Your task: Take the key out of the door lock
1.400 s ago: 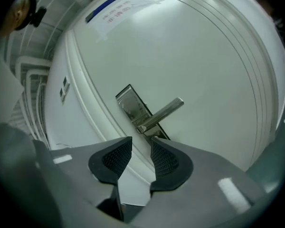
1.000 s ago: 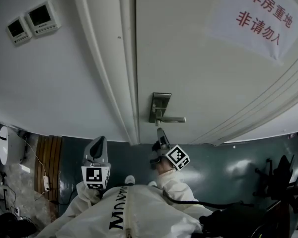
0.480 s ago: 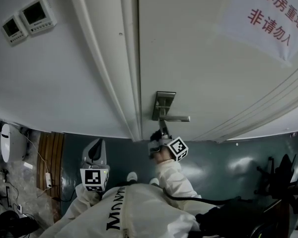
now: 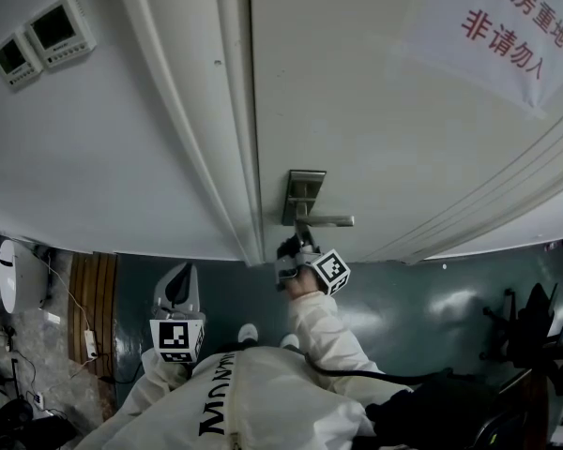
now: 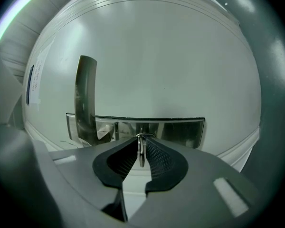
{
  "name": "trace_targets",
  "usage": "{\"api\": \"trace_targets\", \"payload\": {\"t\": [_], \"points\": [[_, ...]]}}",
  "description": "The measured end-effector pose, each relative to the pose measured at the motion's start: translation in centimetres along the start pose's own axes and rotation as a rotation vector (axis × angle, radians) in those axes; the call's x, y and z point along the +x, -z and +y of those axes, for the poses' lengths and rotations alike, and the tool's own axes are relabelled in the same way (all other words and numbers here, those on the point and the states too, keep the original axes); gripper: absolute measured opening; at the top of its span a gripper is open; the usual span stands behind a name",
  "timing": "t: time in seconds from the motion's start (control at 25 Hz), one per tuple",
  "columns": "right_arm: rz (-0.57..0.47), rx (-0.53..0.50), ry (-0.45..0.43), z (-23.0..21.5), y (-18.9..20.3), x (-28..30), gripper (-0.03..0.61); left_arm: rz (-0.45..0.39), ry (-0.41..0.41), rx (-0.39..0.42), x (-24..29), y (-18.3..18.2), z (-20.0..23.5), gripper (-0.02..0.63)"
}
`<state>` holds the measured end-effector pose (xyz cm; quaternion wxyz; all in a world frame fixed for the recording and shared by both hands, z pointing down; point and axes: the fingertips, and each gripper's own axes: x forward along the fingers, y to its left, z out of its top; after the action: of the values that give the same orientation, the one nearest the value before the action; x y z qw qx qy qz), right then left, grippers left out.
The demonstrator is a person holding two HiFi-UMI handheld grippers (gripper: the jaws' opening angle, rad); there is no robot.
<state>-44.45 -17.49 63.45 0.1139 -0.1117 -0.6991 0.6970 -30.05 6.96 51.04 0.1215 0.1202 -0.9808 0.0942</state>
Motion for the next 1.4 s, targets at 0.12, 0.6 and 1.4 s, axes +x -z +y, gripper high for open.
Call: {"api": "trace_targets", "payload": {"t": [0.12,0.6,1.4], "points": [[0.001,0.001,0.003,0.1,0.0,0.1,0.029,-0.005,-0.003,-0.001,-0.1,0.0,0.0,0.000],[-0.006,0.005,0.017,0.0,-0.1,0.1,0.025,-0.006,-0.002,0.000,-0.7,0.2,0.0,0.000],[0.002,-0.043,0.008,0.2,0.9,-3.4,0.021,-0.015,0.024,0.005,-1.8,0.3,-1.4,0.000]]}}
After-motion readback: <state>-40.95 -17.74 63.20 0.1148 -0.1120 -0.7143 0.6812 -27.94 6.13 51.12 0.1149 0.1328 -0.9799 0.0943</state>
